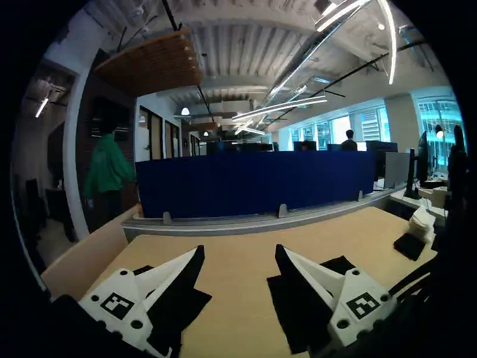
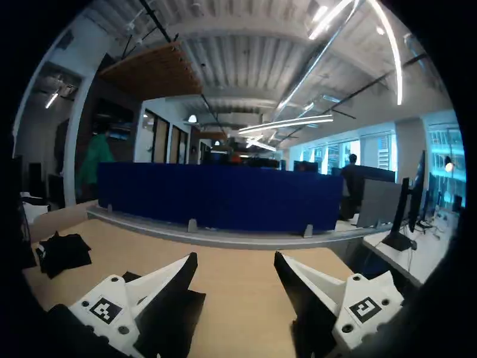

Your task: Fold towel

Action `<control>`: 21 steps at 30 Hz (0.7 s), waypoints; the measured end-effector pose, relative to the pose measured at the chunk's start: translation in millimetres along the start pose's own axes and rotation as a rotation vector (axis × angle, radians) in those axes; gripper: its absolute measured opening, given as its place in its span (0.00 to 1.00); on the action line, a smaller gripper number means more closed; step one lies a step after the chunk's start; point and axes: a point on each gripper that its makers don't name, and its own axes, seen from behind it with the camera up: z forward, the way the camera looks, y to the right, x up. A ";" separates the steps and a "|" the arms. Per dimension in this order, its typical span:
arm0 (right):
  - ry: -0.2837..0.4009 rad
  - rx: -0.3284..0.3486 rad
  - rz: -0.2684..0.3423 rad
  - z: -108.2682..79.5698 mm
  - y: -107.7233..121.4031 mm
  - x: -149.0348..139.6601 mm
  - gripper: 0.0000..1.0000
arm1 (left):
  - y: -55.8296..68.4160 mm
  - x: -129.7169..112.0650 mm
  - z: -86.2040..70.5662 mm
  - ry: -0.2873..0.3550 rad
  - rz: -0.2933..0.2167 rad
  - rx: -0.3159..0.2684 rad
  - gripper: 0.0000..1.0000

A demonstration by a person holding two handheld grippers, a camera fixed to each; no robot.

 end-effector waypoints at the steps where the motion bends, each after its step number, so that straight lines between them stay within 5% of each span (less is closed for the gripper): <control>1: -0.015 0.024 -0.009 -0.6 -4.2 -1.3 1.00 | 2.3 -2.7 0.7 -0.016 0.004 -0.016 0.88; 6: -0.104 0.148 -0.059 -6.3 -27.5 -11.9 1.00 | 11.0 -14.8 3.1 -0.097 0.027 -0.081 0.88; 12: -0.251 0.293 -0.139 -19.0 -59.0 -41.3 1.00 | 36.2 -30.8 -3.8 -0.174 0.074 -0.219 0.88; 15: -0.289 0.345 -0.160 -25.2 -71.2 -49.3 1.00 | 47.6 -38.1 -7.0 -0.213 0.090 -0.288 0.88; 21: -0.316 0.386 -0.166 -29.1 -83.8 -57.7 1.00 | 53.8 -47.8 -5.5 -0.238 0.098 -0.332 0.88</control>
